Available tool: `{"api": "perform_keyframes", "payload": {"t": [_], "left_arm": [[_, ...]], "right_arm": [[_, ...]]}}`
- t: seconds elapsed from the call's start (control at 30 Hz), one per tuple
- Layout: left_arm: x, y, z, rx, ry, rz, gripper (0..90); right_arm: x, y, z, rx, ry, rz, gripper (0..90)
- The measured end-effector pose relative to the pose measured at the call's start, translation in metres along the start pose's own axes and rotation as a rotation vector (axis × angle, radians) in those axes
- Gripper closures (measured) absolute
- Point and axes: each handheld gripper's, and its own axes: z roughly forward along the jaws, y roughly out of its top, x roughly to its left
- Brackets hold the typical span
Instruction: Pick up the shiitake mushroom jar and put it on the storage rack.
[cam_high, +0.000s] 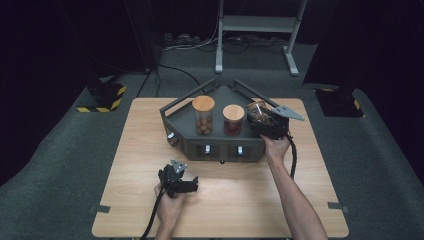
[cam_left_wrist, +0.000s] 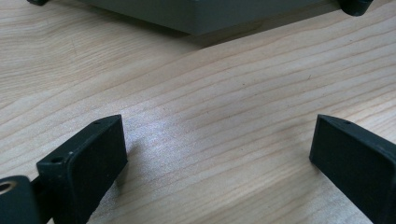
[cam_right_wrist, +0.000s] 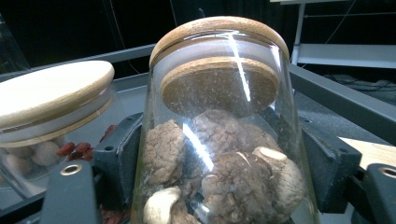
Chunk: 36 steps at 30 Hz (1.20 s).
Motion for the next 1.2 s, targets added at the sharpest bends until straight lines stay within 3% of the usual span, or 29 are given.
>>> {"api": "perform_keyframes", "payload": {"t": [0.2,0.67,1.03,1.2], "left_arm": [[0.0,0.0,0.0,0.0,0.0,0.0,3.5],[-0.001,0.0,0.001,-0.002,0.001,-0.004,3.1],[-0.001,0.0,0.001,-0.003,0.001,-0.007,2.9],[-0.001,0.0,0.001,-0.001,0.002,-0.004,2.9]], "right_arm": [[0.003,-0.003,-0.001,-0.006,0.0,-0.016,25.4],[0.0,-0.013,-0.016,-0.05,0.021,0.014,25.4],[0.011,-0.015,-0.021,-0.049,0.019,-0.05,25.4],[0.012,-0.015,-0.022,-0.047,0.013,-0.053,25.4]]}}
